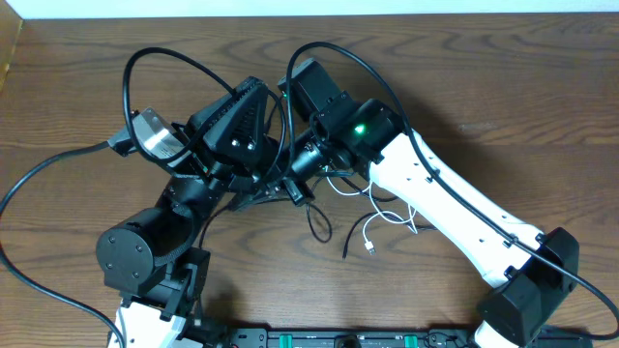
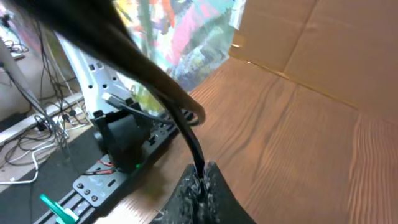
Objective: Untangle cables
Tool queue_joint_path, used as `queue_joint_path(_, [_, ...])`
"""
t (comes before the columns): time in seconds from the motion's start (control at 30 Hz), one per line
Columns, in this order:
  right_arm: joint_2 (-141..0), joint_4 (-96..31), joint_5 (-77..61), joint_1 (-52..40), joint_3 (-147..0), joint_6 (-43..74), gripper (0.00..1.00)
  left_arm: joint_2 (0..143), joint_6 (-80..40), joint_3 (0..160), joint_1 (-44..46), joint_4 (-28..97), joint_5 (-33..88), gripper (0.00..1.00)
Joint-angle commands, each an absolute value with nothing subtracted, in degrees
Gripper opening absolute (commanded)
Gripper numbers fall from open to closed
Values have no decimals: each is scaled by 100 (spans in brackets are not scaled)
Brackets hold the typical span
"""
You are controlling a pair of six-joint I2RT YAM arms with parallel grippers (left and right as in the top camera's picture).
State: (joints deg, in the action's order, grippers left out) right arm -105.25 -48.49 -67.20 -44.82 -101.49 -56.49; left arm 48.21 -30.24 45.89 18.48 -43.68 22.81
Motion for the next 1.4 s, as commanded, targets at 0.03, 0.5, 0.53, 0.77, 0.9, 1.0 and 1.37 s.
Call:
queue_joint_path(0.03, [-10514,-4860,-6331,-4512,-10134,-5168,1,4768,-3076,4637,1817,-4379,2338,7])
queue_joint_path(0.5, [-10514,-4626,-4617,-3763,-10134,-3315,1,4783,-3072,4637,1817,-4209,2335,7])
queue_joint_path(0.53, [-10514,-4598,-4462,-3697,-10134,-3142,1,4783,-3072,4637,1817,-4206,2335,7])
queue_joint_path(0.77, [-10514,-4567,-3892,-2755,-10134,-2005,1,4786,-3072,4637,1817,-4204,2335,11])
queue_joint_path(0.9, [-10514,-4584,-3896,-2377,-10134,-1723,1,4786,-3070,4637,1817,-4139,2335,11])
queue_joint_path(1.0, [-10514,-4641,-3953,-2283,-10134,-1629,1,4797,-3050,4637,1817,-4073,2333,8])
queue_joint_path(1.37, [-10514,-4665,-3924,-2851,-10134,-1800,75,4860,-3055,4637,1817,-4077,2357,7])
